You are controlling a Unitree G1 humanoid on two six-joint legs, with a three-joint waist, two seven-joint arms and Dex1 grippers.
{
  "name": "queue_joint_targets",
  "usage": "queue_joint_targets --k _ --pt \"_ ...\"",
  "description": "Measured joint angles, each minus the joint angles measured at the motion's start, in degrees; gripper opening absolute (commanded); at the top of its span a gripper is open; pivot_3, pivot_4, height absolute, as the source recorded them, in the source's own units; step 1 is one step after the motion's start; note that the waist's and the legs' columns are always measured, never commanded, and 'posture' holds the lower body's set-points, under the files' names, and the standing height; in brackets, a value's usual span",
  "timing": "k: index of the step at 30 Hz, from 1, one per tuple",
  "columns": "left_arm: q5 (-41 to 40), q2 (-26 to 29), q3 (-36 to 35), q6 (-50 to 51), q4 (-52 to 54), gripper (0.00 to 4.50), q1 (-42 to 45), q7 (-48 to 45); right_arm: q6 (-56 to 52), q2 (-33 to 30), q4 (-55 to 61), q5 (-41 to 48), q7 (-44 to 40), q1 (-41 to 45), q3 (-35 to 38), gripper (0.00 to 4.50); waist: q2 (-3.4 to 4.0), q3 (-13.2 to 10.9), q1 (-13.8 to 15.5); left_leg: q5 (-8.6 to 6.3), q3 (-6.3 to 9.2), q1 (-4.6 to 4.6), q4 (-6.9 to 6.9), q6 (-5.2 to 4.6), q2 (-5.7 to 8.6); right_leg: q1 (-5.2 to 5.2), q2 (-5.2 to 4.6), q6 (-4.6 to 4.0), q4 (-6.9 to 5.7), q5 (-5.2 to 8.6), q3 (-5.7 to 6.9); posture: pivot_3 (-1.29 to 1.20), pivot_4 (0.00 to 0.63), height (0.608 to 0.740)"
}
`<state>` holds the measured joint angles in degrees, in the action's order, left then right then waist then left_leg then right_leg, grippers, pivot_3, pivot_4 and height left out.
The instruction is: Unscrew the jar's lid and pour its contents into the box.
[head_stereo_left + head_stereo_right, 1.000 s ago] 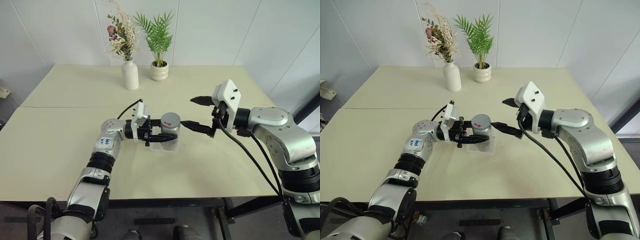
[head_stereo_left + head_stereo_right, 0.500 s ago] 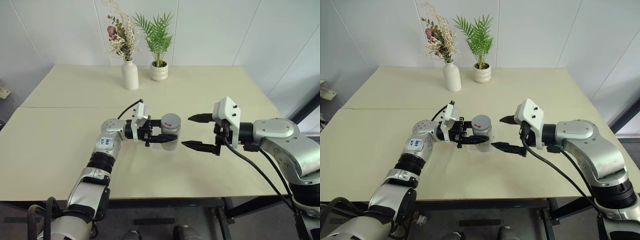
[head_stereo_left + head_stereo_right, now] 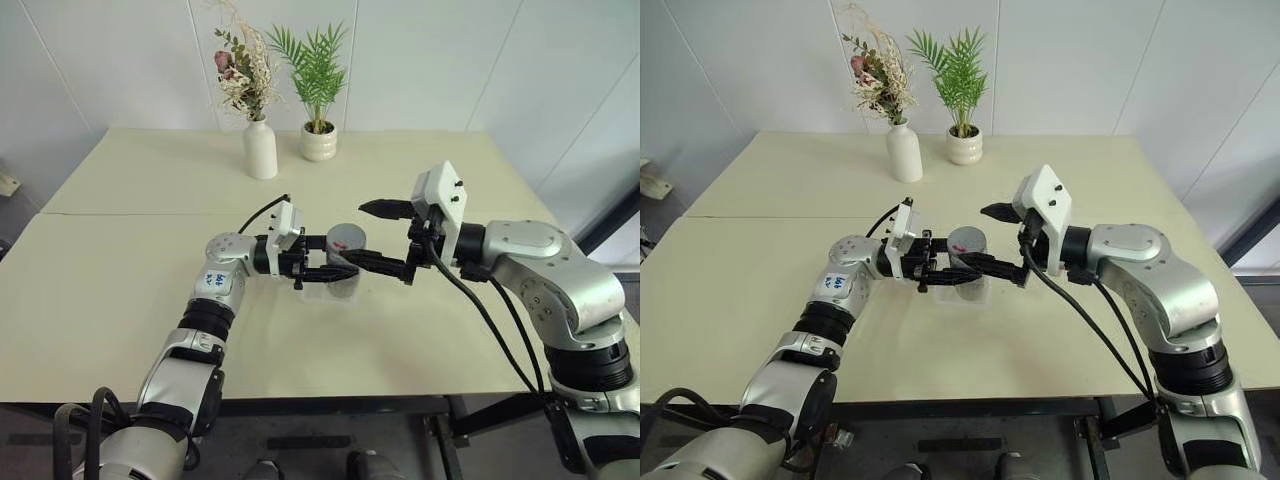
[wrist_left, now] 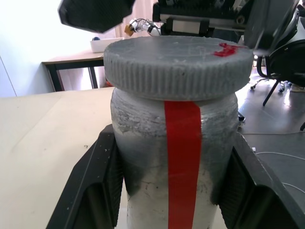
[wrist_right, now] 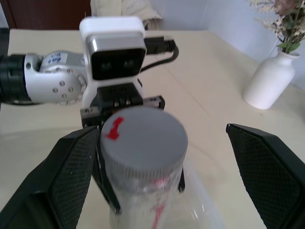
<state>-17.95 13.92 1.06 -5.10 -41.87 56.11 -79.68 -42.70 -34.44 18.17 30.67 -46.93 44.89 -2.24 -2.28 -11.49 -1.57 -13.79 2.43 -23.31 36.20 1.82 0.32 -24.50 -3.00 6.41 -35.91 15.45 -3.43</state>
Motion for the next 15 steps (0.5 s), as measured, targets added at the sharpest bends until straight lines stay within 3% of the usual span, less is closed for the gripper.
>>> queue_joint_targets --k 15 --pt "0.03 -0.23 -0.03 -0.94 -1.68 2.15 0.49 -0.01 -0.01 3.65 -2.65 -0.08 0.39 1.34 -2.1 4.48 0.0 0.0 -0.01 0.0 0.0 0.0 0.02 0.0 0.0 0.0 0.02 0.0 -0.04 0.0 0.0 0.0 0.15 0.74"
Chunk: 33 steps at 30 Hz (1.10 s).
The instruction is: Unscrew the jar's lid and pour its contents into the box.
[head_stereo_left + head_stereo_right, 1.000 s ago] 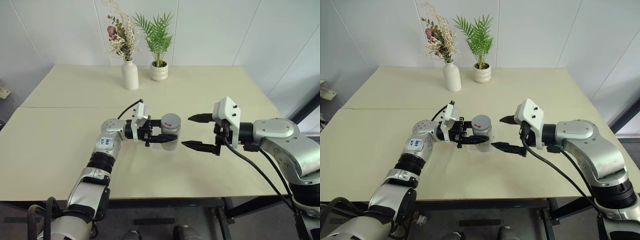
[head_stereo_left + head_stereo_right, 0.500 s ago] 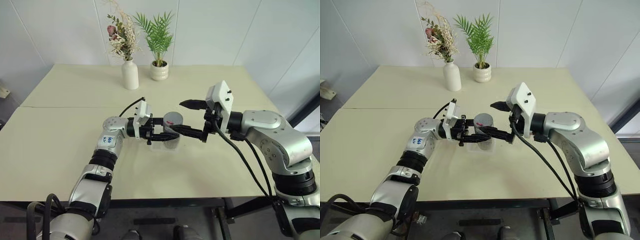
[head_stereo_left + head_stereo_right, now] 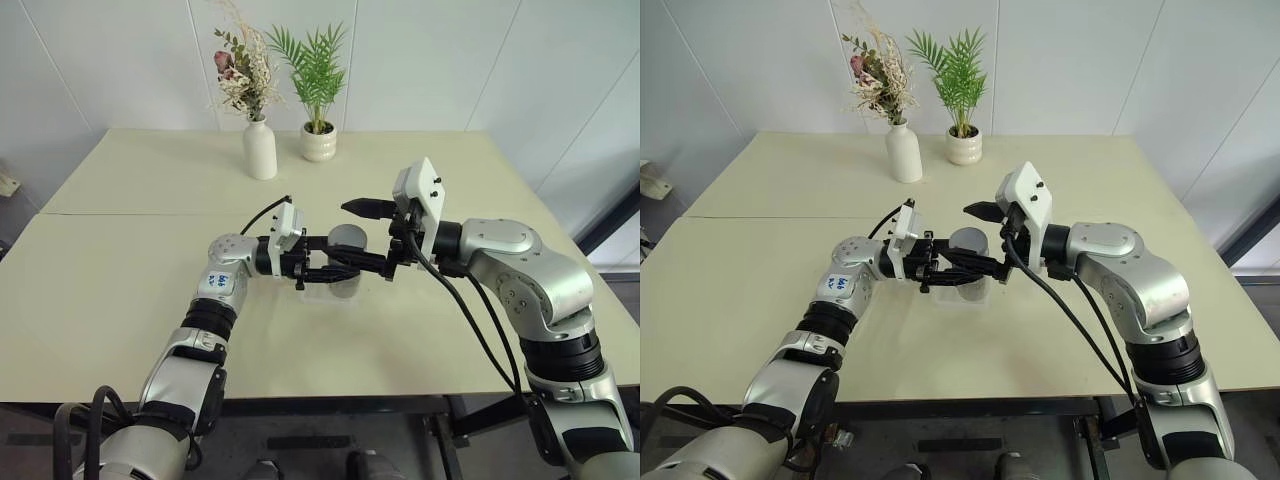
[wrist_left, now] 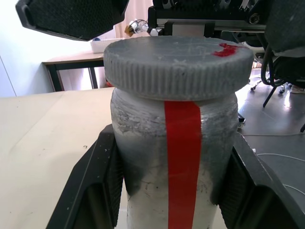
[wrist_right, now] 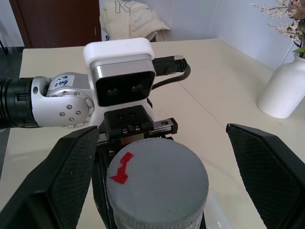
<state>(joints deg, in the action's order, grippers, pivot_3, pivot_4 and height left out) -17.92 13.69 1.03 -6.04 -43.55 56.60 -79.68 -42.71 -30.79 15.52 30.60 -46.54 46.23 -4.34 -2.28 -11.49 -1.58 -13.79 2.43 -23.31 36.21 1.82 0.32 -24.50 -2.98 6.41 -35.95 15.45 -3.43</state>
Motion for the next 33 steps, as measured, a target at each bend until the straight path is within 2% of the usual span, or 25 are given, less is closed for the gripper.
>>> queue_joint_targets --k 19,22,26,33 --pt "0.0 0.01 -0.02 0.19 -0.01 2.15 0.45 0.03 0.13 1.0 -1.35 -0.49 0.02 0.37 -0.48 4.48 0.0 0.0 0.0 0.0 0.0 0.0 -0.01 0.0 0.0 0.0 0.0 0.0 0.02 0.0 0.0 0.0 0.15 0.74" --pt "0.0 0.01 -0.02 0.19 -0.01 2.15 0.45 0.03 0.15 1.03 -1.35 -0.49 0.03 0.37 -0.5 3.9 0.0 0.0 0.01 0.0 0.0 0.0 -0.01 0.0 0.0 0.0 0.0 0.0 0.01 0.0 0.0 0.0 0.15 0.74" --pt "-0.01 0.02 -0.1 0.3 -0.01 2.15 0.45 0.15 0.17 1.08 -1.32 -0.43 -0.08 0.37 -0.73 2.58 0.0 0.0 -0.01 0.0 0.0 0.0 -0.01 0.0 0.0 0.0 0.0 0.0 0.01 0.0 0.0 0.0 0.15 0.74" --pt "-0.01 0.01 -0.11 0.41 -0.01 2.15 0.45 0.14 0.17 1.06 -1.32 -0.42 -0.23 0.36 -0.75 2.56 0.0 0.0 0.0 0.0 0.0 0.0 -0.01 0.0 0.0 0.0 0.0 0.0 0.02 0.0 0.0 0.0 0.15 0.74"
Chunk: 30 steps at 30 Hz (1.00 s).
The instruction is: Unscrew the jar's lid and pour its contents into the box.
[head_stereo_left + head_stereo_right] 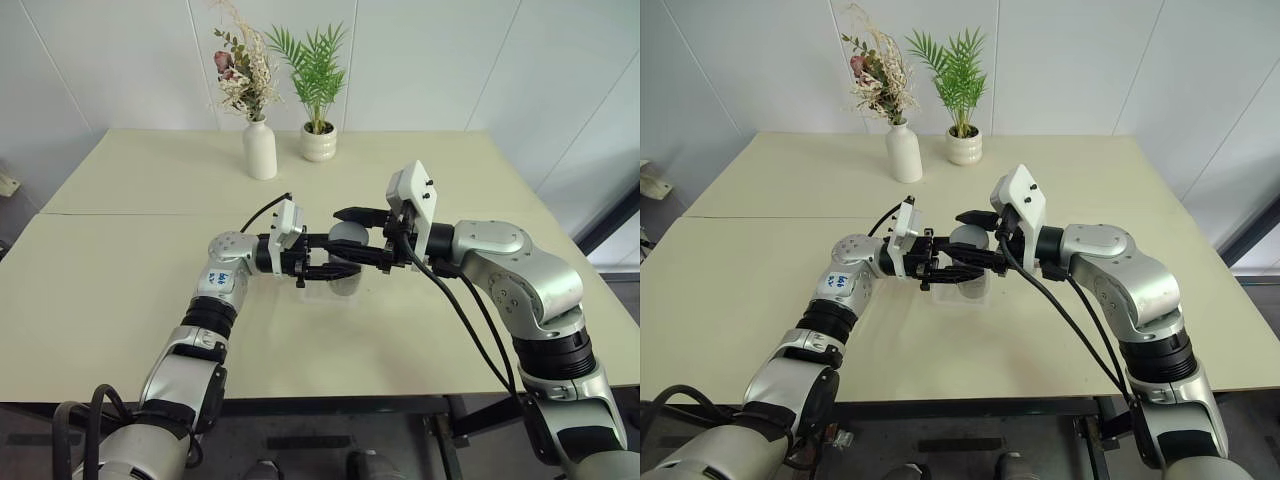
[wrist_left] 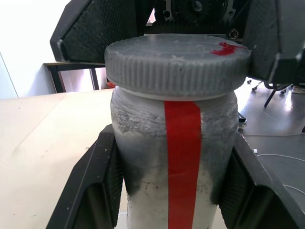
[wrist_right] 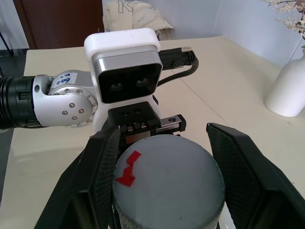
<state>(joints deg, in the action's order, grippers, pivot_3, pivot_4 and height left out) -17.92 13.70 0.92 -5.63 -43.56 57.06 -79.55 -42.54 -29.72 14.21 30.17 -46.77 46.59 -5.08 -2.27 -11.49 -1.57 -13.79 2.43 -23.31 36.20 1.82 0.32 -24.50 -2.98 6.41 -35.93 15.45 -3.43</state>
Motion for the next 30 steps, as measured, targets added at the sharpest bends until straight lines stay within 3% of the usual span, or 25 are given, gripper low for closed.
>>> queue_joint_targets --k 30 --pt "-1.33 -0.42 -0.81 1.94 4.46 2.15 -1.44 0.75 -0.04 -2.19 -2.05 1.05 -4.59 3.82 -0.25 2.56 0.0 0.0 0.01 0.0 0.01 0.0 0.0 0.0 -0.01 0.0 0.0 0.0 0.0 0.0 0.0 0.0 0.15 0.74"
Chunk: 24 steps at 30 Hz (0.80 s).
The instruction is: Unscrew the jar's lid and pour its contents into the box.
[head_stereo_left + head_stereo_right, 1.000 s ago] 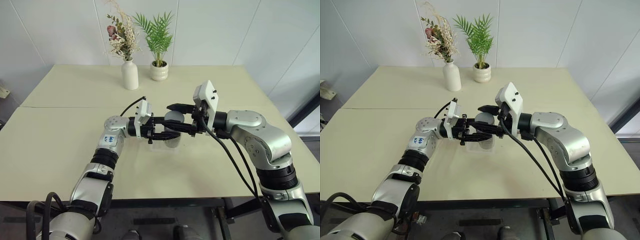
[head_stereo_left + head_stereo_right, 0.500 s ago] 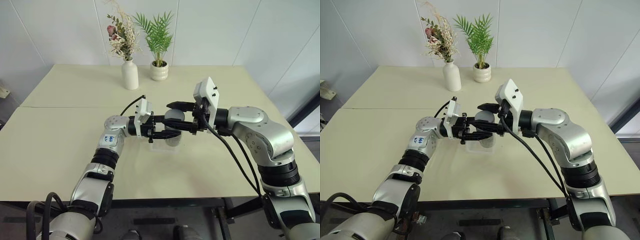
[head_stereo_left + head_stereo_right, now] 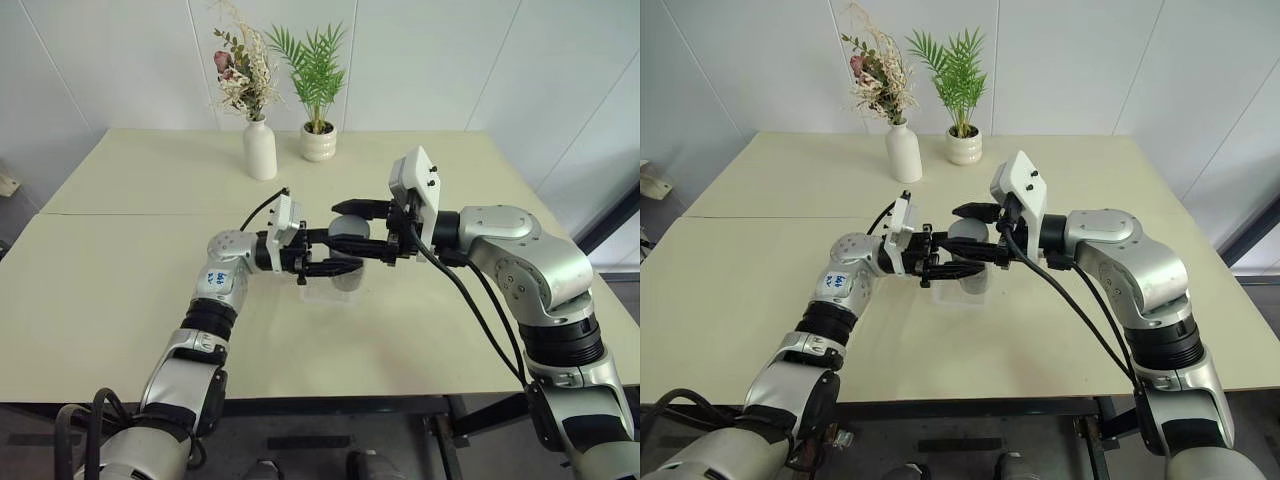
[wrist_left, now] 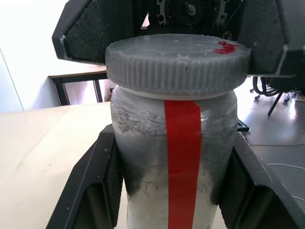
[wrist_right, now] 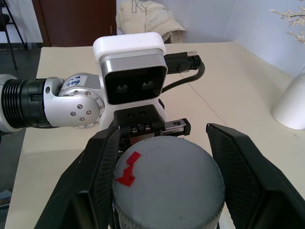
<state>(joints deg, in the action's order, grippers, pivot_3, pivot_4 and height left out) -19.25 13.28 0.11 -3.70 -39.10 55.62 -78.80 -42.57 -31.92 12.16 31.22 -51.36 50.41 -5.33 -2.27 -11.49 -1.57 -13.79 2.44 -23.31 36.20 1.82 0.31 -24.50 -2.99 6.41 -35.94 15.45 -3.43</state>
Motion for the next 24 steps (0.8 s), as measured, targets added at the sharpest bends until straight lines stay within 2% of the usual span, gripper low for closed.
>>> queue_joint_targets --k 24 --pt "-1.04 0.84 0.92 1.92 1.14 2.15 0.27 -1.42 1.01 -1.12 -5.12 1.5 -7.05 2.91 0.02 2.56 0.0 0.0 -0.02 0.0 -0.01 0.0 0.0 0.0 0.0 0.0 0.0 0.0 0.01 0.0 0.0 0.0 0.15 0.74"
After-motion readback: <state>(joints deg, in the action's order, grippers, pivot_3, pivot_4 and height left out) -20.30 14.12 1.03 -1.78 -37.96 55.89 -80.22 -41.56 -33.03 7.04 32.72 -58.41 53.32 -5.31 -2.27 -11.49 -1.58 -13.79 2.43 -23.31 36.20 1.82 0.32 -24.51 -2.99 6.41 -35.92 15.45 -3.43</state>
